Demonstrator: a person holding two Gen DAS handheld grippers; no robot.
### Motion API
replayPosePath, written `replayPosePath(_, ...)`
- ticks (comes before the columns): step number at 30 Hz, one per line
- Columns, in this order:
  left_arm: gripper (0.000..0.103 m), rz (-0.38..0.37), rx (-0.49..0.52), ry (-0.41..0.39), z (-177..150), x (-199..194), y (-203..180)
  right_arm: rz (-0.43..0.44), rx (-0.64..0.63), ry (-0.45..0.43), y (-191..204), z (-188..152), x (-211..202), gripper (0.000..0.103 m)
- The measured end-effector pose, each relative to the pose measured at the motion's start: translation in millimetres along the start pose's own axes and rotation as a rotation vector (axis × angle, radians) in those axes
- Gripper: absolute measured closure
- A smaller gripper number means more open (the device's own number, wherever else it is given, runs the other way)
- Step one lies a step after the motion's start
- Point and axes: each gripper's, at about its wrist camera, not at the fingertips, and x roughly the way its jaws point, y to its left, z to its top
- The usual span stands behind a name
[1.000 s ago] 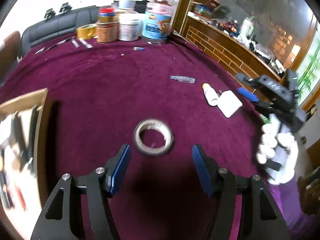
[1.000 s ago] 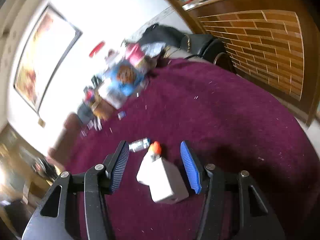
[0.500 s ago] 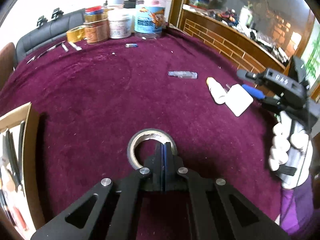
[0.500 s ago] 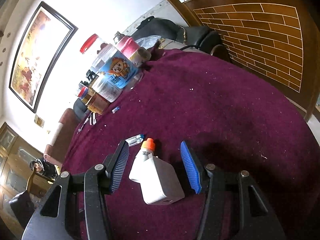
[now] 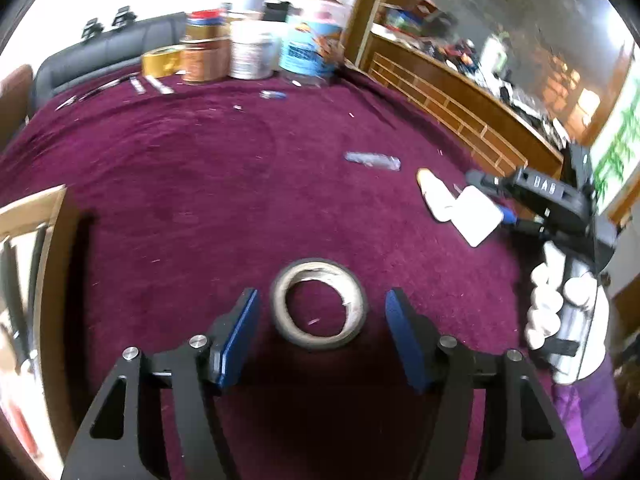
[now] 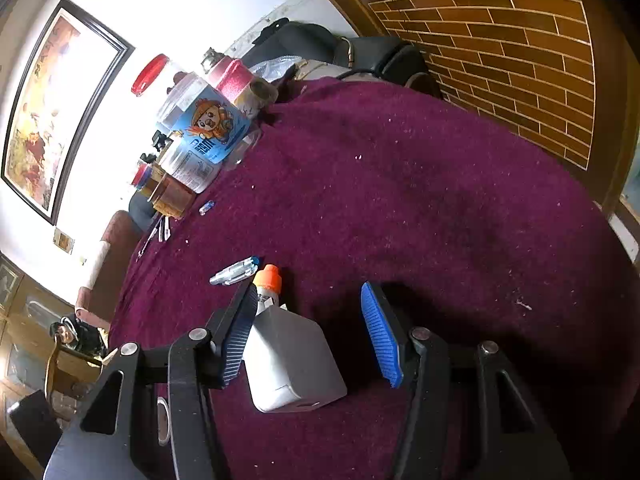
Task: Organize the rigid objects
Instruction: 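Grasp the tape roll with the left tool while the right tool approaches the white square block, then grasp the white square block with the right tool while the left tool lifts the tape roll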
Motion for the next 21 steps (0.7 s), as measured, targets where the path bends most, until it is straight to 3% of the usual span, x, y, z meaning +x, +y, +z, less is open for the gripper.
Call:
replayPosePath(1,0.027,0.023,0.02,0.002,0,5,-5,-0.001,0.001,-0.001,0,0,0,0.049)
replayPosePath(3,0.024,0.067,0.079,0.017,-2,21,-18,0.0,0.0,0.001,-1,0,1,0.049)
replayPosePath(5,0.032,0.114,0.102,0.011,-6,28,-23,-0.002,-0.001,0.003,-1,0,2,0.046)
replayPosePath(6,0.05,0.12,0.099,0.009,-5,26,-23,-0.003,-0.001,0.005,-1,0,3,0.046)
replayPosePath(10,0.051,0.047,-0.004,0.019,-4,9,-2,-0.005,-0.006,0.004,0,0,3,0.045)
replayPosePath(15,0.051,-0.029,-0.099,-0.035,-15,-39,17,-0.01,-0.012,0.002,1,0,3,0.045)
replayPosePath(21,0.051,-0.045,-0.126,-0.128,-31,-108,39,-0.04,-0.106,0.019,22,-4,-7,0.045)
